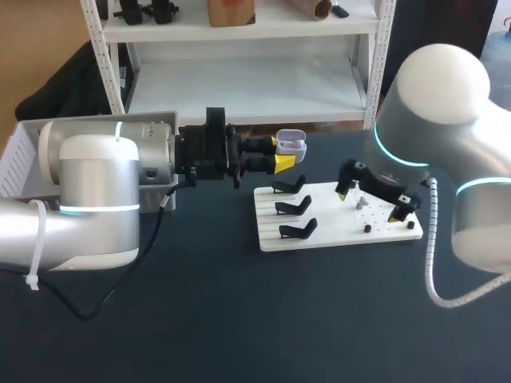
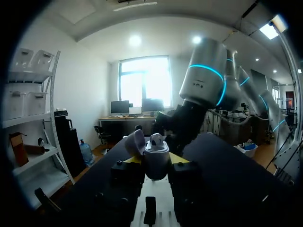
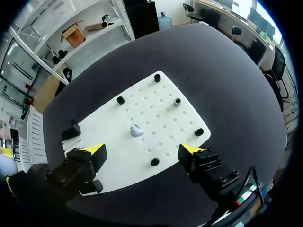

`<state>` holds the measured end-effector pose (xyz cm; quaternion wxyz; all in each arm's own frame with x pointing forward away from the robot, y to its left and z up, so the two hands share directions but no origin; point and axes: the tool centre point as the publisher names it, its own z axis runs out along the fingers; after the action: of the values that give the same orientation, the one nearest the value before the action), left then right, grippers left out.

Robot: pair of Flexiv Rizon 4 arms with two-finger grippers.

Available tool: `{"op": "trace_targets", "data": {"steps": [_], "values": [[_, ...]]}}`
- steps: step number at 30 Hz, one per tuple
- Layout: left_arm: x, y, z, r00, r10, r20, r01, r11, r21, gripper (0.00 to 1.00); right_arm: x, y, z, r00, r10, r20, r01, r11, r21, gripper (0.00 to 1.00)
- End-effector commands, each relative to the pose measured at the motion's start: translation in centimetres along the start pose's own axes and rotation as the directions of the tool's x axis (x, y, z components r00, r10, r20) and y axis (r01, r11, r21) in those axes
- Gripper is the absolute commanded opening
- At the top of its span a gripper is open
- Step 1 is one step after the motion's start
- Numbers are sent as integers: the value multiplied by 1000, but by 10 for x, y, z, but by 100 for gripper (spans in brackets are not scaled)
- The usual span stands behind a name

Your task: Pick up each earbud case from the left stands, insert the matching earbuds, close the lid, and place the case in the box.

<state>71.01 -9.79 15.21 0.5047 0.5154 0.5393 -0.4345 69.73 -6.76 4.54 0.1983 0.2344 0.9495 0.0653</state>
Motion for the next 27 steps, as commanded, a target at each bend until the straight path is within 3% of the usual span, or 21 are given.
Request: {"op": "trace_targets", "data": {"steps": [1, 5, 9, 16, 19, 27], "values": [[0, 0, 0, 1000, 1, 2, -1, 1000, -2, 0, -2, 7, 10, 1000, 0, -3, 0, 1000, 1, 95], [0, 0, 0, 1000, 1, 2, -1, 1000, -2, 0, -4, 9, 15, 1000, -10, -11, 10, 1000, -5, 84], [0, 0, 0, 1000, 1, 2, -1, 1000, -2, 0, -8, 11, 16, 1000, -17, -12, 17, 1000, -7, 66], [0, 0, 0, 1000, 1, 2, -1, 1000, -2, 0, -12, 13, 21, 1000, -23, -12, 23, 1000, -7, 60], [0, 0, 0, 1000, 1, 2, -1, 1000, -2, 0, -11, 14, 21, 1000, -24, -17, 24, 1000, -8, 52], [0, 0, 0, 1000, 1, 2, -1, 1000, -2, 0, -12, 14, 24, 999, -29, -19, 29, 1000, -6, 47]]}}
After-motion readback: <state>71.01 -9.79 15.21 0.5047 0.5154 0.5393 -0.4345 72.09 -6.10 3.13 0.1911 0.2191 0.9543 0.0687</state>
